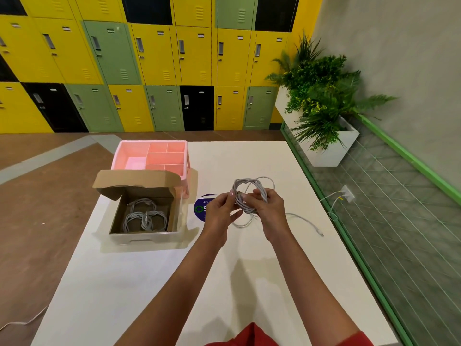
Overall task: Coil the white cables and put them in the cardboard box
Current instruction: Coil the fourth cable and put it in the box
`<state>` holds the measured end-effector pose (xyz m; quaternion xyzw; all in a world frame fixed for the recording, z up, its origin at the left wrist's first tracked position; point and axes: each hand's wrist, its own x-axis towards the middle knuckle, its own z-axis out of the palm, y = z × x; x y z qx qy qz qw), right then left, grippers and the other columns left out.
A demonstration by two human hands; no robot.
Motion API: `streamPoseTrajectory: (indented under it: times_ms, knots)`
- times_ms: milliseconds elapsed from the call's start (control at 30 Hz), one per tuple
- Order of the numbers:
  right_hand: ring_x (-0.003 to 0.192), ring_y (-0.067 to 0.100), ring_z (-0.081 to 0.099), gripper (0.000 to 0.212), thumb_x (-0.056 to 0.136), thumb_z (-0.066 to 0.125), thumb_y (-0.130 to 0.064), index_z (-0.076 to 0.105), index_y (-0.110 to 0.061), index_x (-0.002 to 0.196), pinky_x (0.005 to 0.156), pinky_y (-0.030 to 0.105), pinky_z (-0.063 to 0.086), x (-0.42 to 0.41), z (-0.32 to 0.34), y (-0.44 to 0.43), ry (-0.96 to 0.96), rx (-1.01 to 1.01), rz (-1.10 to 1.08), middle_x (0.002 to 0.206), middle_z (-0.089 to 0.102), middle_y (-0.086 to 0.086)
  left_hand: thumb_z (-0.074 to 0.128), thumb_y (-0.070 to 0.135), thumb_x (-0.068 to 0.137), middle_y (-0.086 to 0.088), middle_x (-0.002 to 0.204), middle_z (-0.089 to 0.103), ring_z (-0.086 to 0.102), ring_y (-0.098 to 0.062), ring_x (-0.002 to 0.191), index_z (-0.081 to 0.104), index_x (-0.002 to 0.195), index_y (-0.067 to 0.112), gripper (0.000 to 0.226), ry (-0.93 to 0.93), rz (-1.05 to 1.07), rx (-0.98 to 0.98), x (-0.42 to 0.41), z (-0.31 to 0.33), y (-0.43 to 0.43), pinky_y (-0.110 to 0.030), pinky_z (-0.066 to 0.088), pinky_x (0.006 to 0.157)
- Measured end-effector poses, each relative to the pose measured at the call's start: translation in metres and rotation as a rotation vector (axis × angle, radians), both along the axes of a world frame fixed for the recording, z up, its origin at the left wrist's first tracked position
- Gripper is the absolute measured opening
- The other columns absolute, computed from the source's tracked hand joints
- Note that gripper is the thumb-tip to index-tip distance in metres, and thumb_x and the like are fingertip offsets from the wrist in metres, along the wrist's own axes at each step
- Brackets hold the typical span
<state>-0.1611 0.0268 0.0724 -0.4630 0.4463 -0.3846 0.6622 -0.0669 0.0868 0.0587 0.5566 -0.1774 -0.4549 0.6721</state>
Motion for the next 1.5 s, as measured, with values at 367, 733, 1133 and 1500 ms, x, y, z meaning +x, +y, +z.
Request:
streamPoseTrajectory:
  times_ms: [367,733,1133,1500]
  knots:
    - [0.08,0.017,0.071,0.023,0.088,0.068,-0.021,0.071,-0.002,0.101,0.075,0.028,0.057,-0.007,-0.005,0.005,0.004,0.125,0.214,0.087,0.074,0.009,0.049,0.011,0.099,-0.008,0.087,0.069,0.067,-0.014,0.077,0.063,0.103,-0.004,0.021,-0.252,0.184,0.0,0.002,0.0,-0.002,-0.013,0.052,0.061]
    - [0.072,0.012,0.063,0.014,0.089,0.061,-0.009,0.073,-0.006,0.095,0.062,0.019,0.043,-0.001,-0.004,0.005,-0.067,0.237,0.186,0.084,0.072,0.006,0.044,0.022,0.101,-0.001,0.09,0.067,0.064,-0.015,0.087,0.059,0.099,0.007,0.021,-0.31,0.143,0.126,-0.002,-0.003,-0.004,-0.026,0.05,0.075]
    - [0.064,0.017,0.057,0.01,0.083,0.07,-0.002,0.067,-0.006,0.074,0.064,0.026,0.051,0.007,0.002,0.001,-0.193,0.227,-0.271,0.068,0.061,0.007,0.047,0.019,0.099,-0.001,0.075,0.066,0.065,-0.017,0.076,0.057,0.083,0.01,0.021,-0.38,0.049,0.016,-0.01,0.005,-0.006,-0.033,0.052,0.078]
    - [0.071,0.012,0.061,0.01,0.082,0.074,-0.016,0.07,-0.012,0.091,0.064,0.022,0.049,0.001,0.004,-0.003,-0.071,0.148,-0.074,0.074,0.064,0.001,0.046,0.017,0.1,-0.008,0.084,0.066,0.066,-0.019,0.082,0.059,0.096,0.003,0.019,-0.271,0.066,-0.019,-0.001,0.006,-0.004,-0.015,0.053,0.065]
